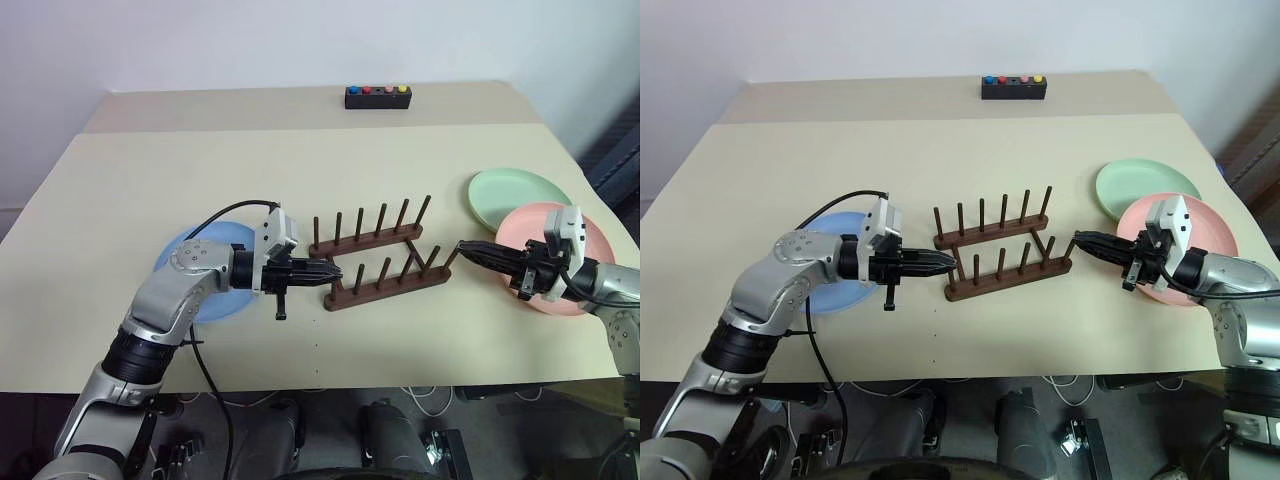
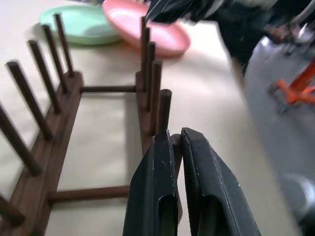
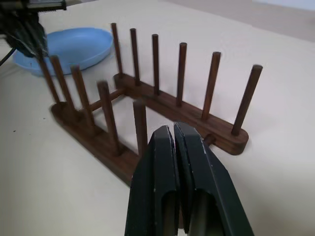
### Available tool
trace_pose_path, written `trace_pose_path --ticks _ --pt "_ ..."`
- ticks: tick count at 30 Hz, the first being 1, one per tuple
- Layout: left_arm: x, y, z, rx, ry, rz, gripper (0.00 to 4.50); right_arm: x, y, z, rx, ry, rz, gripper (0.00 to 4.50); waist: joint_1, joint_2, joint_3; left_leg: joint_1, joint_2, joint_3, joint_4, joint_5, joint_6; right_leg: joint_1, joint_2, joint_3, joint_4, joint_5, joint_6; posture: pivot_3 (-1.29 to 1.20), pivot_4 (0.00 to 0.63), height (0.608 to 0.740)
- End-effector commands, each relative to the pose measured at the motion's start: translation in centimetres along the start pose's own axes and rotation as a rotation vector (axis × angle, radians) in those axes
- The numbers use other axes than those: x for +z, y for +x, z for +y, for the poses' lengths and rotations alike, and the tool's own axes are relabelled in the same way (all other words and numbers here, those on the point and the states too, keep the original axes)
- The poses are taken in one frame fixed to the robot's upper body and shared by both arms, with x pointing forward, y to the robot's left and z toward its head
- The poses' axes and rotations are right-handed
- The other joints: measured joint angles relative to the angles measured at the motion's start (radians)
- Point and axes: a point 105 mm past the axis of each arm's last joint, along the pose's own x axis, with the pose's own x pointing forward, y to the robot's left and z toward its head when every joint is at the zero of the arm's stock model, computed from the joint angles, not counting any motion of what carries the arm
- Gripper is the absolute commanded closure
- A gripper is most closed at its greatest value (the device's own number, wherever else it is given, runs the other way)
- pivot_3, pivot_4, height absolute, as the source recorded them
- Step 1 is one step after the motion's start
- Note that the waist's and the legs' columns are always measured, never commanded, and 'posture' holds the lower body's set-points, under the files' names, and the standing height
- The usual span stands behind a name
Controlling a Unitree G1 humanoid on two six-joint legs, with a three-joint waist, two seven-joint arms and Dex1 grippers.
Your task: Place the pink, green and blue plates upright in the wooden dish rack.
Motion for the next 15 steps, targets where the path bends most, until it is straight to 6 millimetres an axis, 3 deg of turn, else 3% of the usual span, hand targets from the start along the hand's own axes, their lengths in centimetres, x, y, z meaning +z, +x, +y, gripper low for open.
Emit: trace_pose_path --ticks 1,8,14,15 --pt "-0.8 -0.1 1.4 0.036 0.043 0.04 4.5 1.2 -0.4 -0.3 -0.024 -0.05 -0.028 4.39 0.001 0.0 0.0 0.0 0.0 0.0 0.0 0.0 0.0 0.0 0.0 0.0 0.0 0.0 0.0 0.0 0.15 0.74" --pt "-0.4 1.1 2.4 0.047 0.069 -0.027 4.5 1.5 -0.5 -0.6 -0.041 -0.061 -0.034 4.39 0.0 0.0 0.0 0.0 0.0 0.0 0.0 0.0 0.0 0.0 0.0 0.0 0.0 0.0 0.0 0.0 0.15 0.74" --pt "-1.3 0.9 3.0 0.091 0.068 0.0 4.5 1.4 -0.6 -0.6 -0.052 -0.065 -0.032 4.39 0.0 0.0 0.0 0.0 0.0 0.0 0.0 0.0 0.0 0.0 0.0 0.0 0.0 0.0 0.0 0.0 0.15 0.74" --pt "-1.4 0.9 2.9 0.082 0.046 -0.004 4.14 1.4 -0.6 -0.7 -0.054 -0.067 -0.032 4.46 0.0 0.0 0.0 0.0 0.0 0.0 0.0 0.0 0.0 0.0 0.0 0.0 0.0 0.0 0.0 0.0 0.15 0.74"
